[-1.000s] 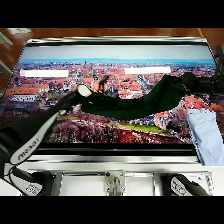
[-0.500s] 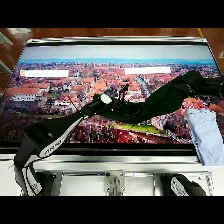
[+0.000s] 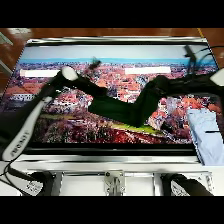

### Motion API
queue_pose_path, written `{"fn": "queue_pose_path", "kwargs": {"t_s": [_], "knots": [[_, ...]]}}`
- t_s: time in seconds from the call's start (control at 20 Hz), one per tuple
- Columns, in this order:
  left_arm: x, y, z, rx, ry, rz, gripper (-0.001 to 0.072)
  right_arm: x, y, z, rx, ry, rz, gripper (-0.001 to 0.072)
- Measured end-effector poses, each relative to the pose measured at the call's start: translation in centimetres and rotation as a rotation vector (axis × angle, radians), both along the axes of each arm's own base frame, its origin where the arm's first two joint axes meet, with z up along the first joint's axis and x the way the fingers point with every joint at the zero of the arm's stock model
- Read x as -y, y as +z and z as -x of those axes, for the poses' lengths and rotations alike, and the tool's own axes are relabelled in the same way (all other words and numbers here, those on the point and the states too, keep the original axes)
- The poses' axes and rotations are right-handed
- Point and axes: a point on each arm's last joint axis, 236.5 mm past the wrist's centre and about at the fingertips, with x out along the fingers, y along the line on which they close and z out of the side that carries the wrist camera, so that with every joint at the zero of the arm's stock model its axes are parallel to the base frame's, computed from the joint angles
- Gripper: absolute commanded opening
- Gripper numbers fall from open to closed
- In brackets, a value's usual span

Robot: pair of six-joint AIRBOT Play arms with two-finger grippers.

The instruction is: Fold the shirts.

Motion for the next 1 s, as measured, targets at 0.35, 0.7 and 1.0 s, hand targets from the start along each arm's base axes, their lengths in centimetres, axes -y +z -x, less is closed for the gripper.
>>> {"fn": "queue_pose_path", "kwargs": {"t_s": [0.35,0.7,1.0], "knots": [[-16.4,9.8,-3.7,0.197,0.304,-0.114,0.005,-11.9,-8.0,-3.5,-0.047,0.067,-0.063,0.0442],[-19.5,13.8,-2.8,0.269,0.372,-0.12,0.005,-17.9,-13.4,-6.0,-0.15,-0.026,-0.252,0.0557],[-19.5,14.2,-2.6,0.278,0.37,-0.122,0.005,-6.2,-14.8,-5.8,-0.243,-0.043,-0.044,0.0676]]}}
